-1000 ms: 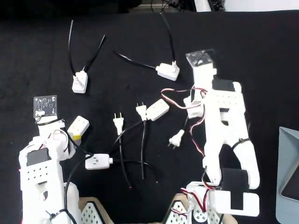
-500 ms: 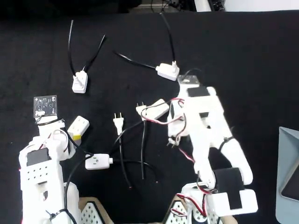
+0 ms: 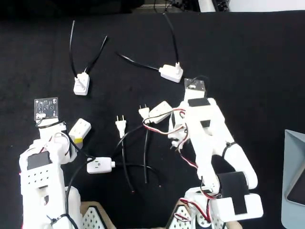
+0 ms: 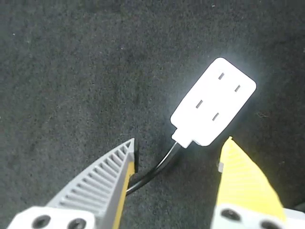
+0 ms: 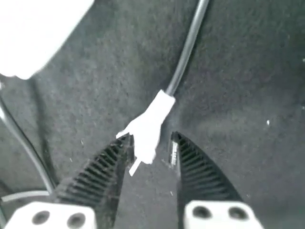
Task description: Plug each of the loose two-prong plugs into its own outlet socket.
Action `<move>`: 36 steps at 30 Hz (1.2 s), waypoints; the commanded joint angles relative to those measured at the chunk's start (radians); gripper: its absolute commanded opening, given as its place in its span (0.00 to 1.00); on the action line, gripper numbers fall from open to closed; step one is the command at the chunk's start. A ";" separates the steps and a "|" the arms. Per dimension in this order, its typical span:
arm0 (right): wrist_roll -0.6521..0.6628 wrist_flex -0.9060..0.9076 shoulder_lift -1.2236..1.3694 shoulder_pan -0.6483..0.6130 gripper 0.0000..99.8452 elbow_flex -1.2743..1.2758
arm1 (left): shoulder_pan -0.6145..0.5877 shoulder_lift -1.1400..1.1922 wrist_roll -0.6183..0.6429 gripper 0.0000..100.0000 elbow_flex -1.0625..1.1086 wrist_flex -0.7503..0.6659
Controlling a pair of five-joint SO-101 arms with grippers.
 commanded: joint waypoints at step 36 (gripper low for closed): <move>0.192 0.012 -0.008 -0.015 0.02 -0.031 | 0.001 -0.012 0.000 0.28 -0.001 -0.020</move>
